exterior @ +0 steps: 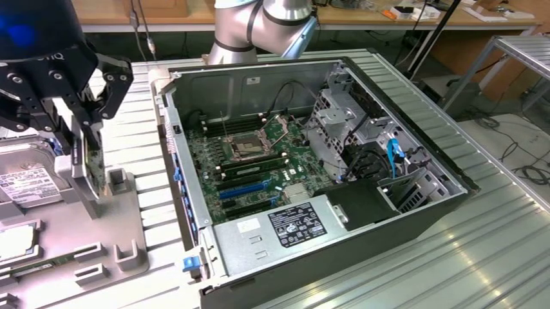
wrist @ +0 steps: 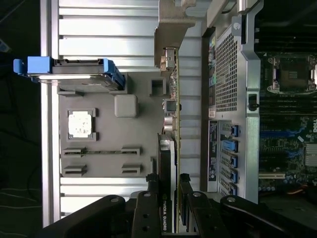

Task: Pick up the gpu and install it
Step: 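Pick up the gpu and move the gpu toward the slot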

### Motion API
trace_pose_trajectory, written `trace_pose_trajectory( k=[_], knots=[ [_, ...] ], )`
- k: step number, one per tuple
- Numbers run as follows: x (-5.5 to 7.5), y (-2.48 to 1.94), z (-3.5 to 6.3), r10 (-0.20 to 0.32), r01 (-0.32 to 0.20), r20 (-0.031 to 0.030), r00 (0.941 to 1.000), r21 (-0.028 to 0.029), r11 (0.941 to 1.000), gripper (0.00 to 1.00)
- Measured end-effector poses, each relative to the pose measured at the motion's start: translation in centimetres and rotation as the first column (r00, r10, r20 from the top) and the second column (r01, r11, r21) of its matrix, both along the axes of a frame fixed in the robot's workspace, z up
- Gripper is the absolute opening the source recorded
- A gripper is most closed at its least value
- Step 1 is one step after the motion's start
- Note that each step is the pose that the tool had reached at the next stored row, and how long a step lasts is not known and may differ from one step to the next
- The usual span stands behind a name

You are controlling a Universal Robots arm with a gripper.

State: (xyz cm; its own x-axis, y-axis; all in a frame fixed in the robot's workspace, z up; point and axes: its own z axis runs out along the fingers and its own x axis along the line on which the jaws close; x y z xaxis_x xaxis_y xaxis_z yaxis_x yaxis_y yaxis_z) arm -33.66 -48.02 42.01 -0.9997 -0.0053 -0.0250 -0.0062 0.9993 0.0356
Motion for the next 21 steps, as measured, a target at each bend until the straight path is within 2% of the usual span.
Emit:
trace_pose_trajectory(
  k=[6, 13, 21],
  knots=[
    [0.0, 0.0, 0.73, 0.0, 0.0, 0.0001, 1.0, 0.0, 1.0, 0.27],
    [0.0, 0.01, 0.75, 0.0, 0.0, -0.0001, 1.0, -0.0001, 1.0, 0.27],
    [1.0, 0.0, 0.75, 0.0, 0.0, -0.0008, 1.0, 0.0, 1.0, 0.27]
  ],
)
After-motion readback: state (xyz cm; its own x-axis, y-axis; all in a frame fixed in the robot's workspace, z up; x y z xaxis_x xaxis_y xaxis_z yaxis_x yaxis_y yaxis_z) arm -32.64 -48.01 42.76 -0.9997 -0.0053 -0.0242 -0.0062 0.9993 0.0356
